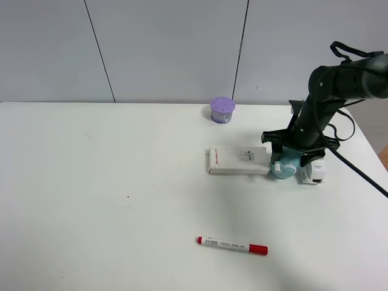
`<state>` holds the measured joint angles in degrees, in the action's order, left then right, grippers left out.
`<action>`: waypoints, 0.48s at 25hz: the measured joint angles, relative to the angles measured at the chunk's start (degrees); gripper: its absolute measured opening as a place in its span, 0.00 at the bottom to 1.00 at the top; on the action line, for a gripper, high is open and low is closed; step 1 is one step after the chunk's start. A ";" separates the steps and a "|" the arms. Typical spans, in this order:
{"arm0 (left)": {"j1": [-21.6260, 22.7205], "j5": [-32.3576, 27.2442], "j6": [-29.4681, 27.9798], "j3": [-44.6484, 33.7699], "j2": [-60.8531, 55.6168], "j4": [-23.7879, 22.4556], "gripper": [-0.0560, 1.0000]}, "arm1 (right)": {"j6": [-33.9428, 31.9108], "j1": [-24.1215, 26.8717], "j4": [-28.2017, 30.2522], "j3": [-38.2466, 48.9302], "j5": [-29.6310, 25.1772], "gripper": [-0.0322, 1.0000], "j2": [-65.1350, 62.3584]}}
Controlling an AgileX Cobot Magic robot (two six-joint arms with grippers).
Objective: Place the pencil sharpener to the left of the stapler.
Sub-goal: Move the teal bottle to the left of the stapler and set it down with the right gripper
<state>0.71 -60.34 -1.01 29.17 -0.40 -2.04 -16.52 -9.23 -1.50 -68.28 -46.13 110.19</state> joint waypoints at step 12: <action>0.00 0.00 0.00 0.00 0.00 0.00 0.99 | 0.00 0.00 0.00 0.00 -0.05 0.66 0.00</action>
<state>0.71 -60.34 -1.01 29.17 -0.40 -2.04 -16.52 -9.23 -1.50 -68.28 -46.18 110.19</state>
